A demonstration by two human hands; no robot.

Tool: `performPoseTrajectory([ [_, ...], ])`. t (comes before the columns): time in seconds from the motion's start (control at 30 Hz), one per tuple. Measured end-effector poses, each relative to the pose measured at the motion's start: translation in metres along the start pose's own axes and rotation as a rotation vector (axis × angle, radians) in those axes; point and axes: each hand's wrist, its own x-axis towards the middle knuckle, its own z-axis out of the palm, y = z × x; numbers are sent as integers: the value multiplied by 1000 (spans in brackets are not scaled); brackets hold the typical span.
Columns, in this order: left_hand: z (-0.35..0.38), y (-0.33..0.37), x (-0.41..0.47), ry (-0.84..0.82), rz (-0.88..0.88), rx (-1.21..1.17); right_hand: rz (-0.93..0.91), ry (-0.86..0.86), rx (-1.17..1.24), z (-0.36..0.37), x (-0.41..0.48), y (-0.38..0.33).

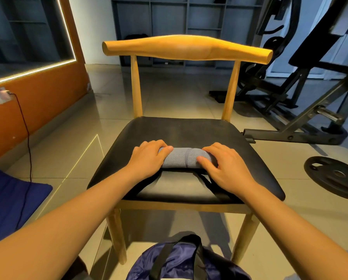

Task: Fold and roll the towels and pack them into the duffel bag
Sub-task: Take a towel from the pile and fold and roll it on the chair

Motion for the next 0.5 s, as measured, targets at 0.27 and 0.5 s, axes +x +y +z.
performPoseTrajectory([
  [0.27,-1,-4,1,247,351,-50,154,-104,67,0,17,2],
  [0.5,-2,-9,0,155,351,12,134,-50,270,-1,16,9],
])
